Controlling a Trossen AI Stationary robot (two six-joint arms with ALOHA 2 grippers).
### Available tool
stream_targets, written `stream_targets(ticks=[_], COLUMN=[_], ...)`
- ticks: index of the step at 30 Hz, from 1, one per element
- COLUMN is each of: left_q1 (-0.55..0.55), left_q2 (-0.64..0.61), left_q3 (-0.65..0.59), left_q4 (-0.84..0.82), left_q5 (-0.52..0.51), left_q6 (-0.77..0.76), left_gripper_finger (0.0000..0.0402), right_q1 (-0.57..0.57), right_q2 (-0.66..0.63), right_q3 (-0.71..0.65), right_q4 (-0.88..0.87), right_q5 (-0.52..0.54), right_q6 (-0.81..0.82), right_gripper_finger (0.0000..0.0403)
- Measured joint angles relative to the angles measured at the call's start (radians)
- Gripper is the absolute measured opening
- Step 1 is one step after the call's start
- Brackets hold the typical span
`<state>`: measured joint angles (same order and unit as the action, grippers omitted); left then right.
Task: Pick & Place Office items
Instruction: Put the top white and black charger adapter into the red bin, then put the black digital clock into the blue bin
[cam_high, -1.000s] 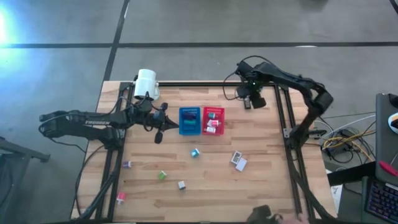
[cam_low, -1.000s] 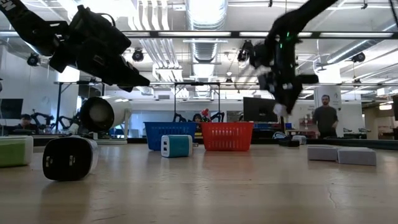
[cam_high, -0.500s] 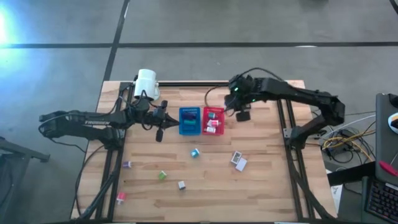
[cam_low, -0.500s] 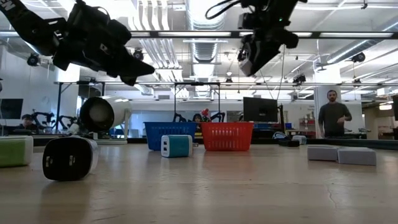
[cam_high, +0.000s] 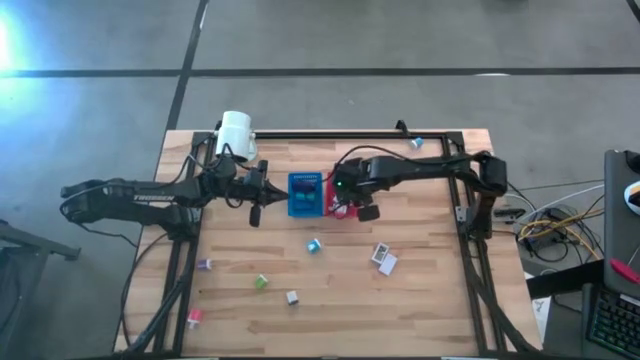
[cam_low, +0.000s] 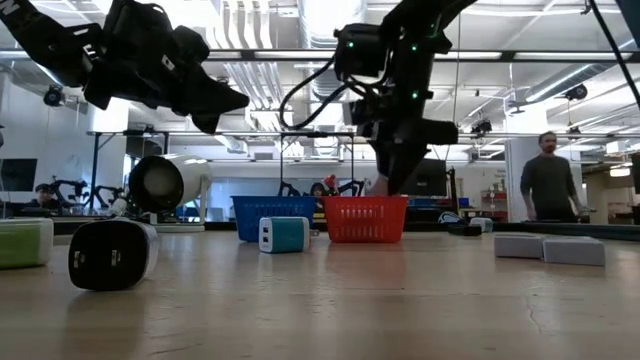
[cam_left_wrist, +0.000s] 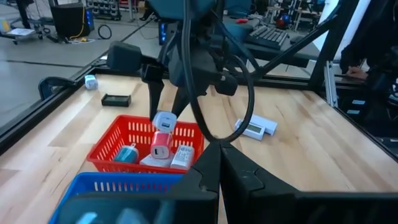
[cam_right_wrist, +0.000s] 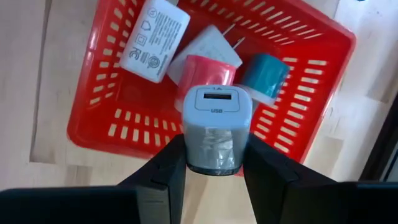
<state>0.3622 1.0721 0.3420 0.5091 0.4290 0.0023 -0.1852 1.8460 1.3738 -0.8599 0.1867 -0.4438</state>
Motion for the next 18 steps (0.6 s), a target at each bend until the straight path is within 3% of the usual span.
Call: stream_targets(ticks=[5, 9, 13, 18], left_q1=[0.0, 0.0, 0.0, 0.0], left_q2=[0.0, 0.0, 0.0, 0.0], left_q3=[0.0, 0.0, 0.0, 0.0], left_q4=[0.0, 0.0, 0.0, -0.001], left_q5=[0.0, 0.0, 0.0, 0.0], left_q6=[0.0, 0.0, 0.0, 0.0], left_gripper_finger=[0.0007, 0.0007, 0.0007, 0.0007], right_q1=[-0.002, -0.002, -0.003, -0.032], right_q2=[0.0, -0.025, -0.05, -0.131], right_q3=[0.01, 0.012, 0.013, 0.013], right_q4=[0.015, 0.015, 0.007, 0.008], right_q5=[-0.01, -0.057, -0.011, -0.004], right_q6=[-0.001, -0.001, 0.017, 0.023], right_gripper_finger=[0.0123, 0.0189, 0.0257, 0.0289])
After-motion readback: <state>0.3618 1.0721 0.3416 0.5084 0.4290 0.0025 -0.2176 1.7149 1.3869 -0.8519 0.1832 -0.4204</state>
